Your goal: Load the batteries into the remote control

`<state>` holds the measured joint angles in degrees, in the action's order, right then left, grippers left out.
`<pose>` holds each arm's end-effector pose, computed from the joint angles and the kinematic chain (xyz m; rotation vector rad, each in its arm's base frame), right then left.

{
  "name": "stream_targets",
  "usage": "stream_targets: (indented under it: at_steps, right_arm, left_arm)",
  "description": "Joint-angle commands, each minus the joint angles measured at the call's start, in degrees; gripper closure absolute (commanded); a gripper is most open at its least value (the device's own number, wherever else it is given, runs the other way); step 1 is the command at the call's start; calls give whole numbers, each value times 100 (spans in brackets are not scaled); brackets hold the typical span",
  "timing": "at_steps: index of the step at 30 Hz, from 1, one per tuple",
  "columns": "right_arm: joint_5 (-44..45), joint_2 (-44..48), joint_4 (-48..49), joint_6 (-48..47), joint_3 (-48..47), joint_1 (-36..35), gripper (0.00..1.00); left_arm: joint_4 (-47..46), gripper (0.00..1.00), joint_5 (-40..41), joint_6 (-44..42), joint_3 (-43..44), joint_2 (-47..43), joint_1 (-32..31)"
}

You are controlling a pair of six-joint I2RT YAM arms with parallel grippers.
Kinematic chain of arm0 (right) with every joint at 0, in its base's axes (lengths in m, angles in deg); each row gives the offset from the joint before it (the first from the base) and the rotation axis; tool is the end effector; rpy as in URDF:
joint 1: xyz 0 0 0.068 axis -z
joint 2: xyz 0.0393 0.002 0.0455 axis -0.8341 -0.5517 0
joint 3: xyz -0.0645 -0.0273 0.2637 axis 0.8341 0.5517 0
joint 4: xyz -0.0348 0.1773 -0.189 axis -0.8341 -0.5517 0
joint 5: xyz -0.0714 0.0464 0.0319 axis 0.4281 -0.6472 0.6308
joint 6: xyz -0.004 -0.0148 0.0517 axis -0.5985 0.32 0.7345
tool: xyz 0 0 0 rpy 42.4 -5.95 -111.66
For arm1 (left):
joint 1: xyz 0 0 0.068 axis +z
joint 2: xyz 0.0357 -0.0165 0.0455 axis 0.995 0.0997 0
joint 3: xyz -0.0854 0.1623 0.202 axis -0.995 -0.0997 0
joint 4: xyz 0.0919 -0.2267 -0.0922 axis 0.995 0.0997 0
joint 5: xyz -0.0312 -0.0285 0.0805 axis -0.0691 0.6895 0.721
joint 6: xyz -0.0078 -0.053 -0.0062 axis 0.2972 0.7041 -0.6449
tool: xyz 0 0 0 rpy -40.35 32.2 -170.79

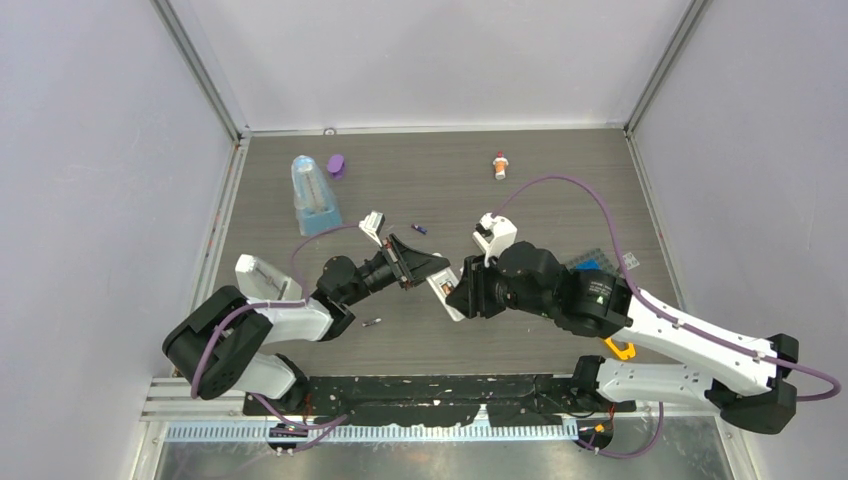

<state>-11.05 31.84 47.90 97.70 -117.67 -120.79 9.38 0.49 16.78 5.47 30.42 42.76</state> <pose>0.0918 0.1790 0.3485 -0.4354 2.2442 0.8598 0.1828 -0.1788 0.2090 -0.2423 1.7517 -1.9498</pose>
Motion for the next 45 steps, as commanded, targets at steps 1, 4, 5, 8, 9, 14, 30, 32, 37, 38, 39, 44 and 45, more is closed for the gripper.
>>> stream_targets:
  at_steps: [1, 4, 5, 8, 9, 14, 30, 32, 37, 38, 39, 44, 45]
  right_arm:
    - [8, 11, 101, 84, 74, 29, 58]
    - [10, -50, 46, 99, 77, 31, 58]
    - [16, -74, 13, 110, 77, 29, 58]
    - [20, -171, -61, 108, 65, 31, 60]
    - [21, -238, -88, 120, 61, 29, 63]
    - [31, -402, -61, 162, 83, 31, 73]
    - [270, -569, -118, 173, 66, 29, 76]
    - [290, -556, -115, 179, 80, 29, 76]
    - [273, -200, 259, 204, 274, 24, 75]
    - [298, -52, 312, 237, 303, 26, 75]
    - [314, 23, 401, 264, 364, 28, 74]
    - [478, 485, 682, 614, 588, 32, 73]
    - [486, 542, 743, 668, 699, 31, 73]
  left_arm:
    - [-466, 100, 46, 6, -19, -71, -23]
    - [-465, 100, 56, 12, -27, -84, -23]
    - [-466, 100, 62, 6, -40, -90, -23]
    - [-471, 100, 73, 7, -46, -97, -23]
    - [-467, 100, 73, 11, -39, -93, -22]
    - [-476, 100, 73, 5, -50, -87, -23]
    - [-519, 100, 81, 73, -58, -97, -23]
    - [-519, 100, 88, 84, -63, -105, -23]
    - [-519, 100, 165, 108, -97, -123, -23]
    - [-519, 100, 182, 117, -102, -123, -23]
    - [-519, 100, 204, 131, -114, -131, -23]
    - [-528, 100, 254, 131, -112, -133, -23]
    - [-528, 100, 252, 114, -111, -133, -23]
